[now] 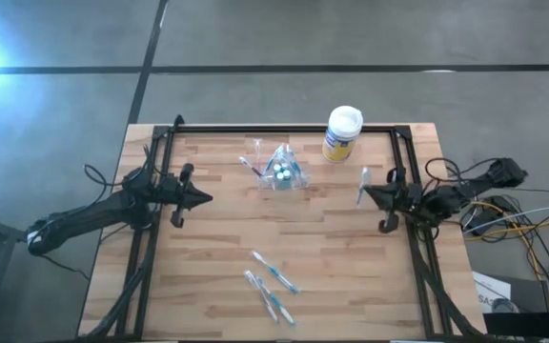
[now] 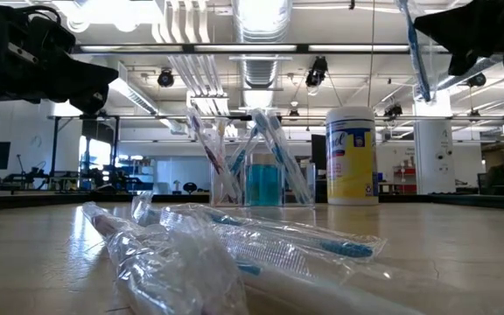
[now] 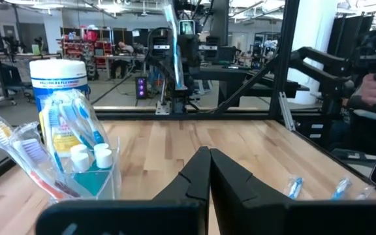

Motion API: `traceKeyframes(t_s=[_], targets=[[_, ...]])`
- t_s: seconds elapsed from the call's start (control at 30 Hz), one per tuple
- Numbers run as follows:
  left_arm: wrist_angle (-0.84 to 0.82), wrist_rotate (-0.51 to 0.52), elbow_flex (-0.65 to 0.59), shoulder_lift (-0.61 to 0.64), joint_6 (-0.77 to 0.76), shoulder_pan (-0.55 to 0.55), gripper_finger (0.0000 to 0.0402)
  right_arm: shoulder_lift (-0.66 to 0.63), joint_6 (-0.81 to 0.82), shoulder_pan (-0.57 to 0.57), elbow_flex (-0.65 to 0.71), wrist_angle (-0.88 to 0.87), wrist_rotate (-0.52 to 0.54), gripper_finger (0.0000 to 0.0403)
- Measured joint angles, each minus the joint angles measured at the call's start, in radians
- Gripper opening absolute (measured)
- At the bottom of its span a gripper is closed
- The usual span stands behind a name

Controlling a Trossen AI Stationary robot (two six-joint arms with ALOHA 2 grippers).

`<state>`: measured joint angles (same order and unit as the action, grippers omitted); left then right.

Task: Pick & Place toothbrushing station
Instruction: Put the middle blue toothbrush into the transparent organizer

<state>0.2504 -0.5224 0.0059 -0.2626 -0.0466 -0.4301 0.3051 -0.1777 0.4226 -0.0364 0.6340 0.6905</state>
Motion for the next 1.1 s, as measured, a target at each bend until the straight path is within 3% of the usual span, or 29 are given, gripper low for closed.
traceKeyframes(t_s=[0.43, 0.6, 0.8, 0.93, 1.1], targets=[[-0.014, 0.000, 0.000, 0.000, 0.054, 0.000, 0.0010, 0.392, 0.050, -0.319, -0.272, 0.013, -0.284, 0.0008], [-0.013, 0.000, 0.000, 0.000, 0.053, 0.000, 0.0010, 0.559, 0.020, -0.402, -0.382, 0.101, -0.402, 0.0008], [-0.012, 0.000, 0.000, 0.000, 0.041, 0.000, 0.0010, 0.755, 0.018, -0.495, -0.468, 0.188, -0.458, 0.0008], [-0.012, 0.000, 0.000, 0.000, 0.036, 0.000, 0.0010, 0.898, 0.028, -0.542, -0.481, 0.318, -0.463, 0.0008], [-0.012, 0.000, 0.000, 0.000, 0.015, 0.000, 0.0010, 1.083, 0.028, -0.570, -0.445, 0.611, -0.465, 0.0008]])
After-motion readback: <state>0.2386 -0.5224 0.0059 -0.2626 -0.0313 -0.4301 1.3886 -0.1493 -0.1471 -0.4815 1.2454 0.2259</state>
